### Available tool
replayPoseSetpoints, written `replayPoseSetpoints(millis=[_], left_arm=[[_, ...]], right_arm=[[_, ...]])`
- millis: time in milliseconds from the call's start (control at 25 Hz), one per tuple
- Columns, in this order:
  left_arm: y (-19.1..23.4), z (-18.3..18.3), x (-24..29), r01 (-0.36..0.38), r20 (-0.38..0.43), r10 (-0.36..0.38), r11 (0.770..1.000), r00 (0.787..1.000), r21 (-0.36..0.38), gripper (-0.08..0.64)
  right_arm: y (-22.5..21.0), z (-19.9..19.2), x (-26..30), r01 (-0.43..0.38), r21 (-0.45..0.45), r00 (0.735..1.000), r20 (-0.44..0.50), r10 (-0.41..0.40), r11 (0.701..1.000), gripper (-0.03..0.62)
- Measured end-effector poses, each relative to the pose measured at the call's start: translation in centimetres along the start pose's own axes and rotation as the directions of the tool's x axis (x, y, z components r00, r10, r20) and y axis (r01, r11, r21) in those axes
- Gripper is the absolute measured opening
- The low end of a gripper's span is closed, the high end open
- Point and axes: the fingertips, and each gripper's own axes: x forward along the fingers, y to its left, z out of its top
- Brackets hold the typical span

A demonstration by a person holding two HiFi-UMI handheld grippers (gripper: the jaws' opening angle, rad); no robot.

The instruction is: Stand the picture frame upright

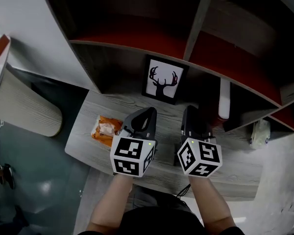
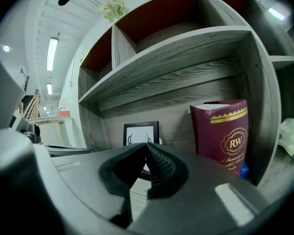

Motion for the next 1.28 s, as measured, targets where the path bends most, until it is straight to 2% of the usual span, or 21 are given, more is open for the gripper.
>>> replayPoseSetpoints(millis=[200,520,800,1280], left_arm=[[-1.8,0.1,-0.4,0.021,-0.006,-0.021,1.000,1.000,0.021,-0.003],[-3.3,-0.2,-1.3,0.026,0.002,-0.026,0.999,1.000,0.041,-0.003],[-4.1,-0.2,-2.4,0.025,0.010,-0.026,0.997,1.000,0.073,-0.003],[-5.1,-2.9,-3.9,0.025,-0.035,-0.022,0.997,0.999,0.078,-0.003]], right_arm=[[-0.3,0.2,-1.3,-0.004,0.001,1.000,-0.009,0.004,1.000,0.000],[-0.8,0.1,-3.8,-0.025,-0.049,1.000,-0.015,0.024,0.999,0.000],[-1.1,-1.1,-5.6,-0.044,-0.051,0.998,-0.055,0.041,0.998,0.000],[-1.3,-4.4,-8.0,-0.074,-0.037,0.986,-0.150,0.068,0.997,0.000]])
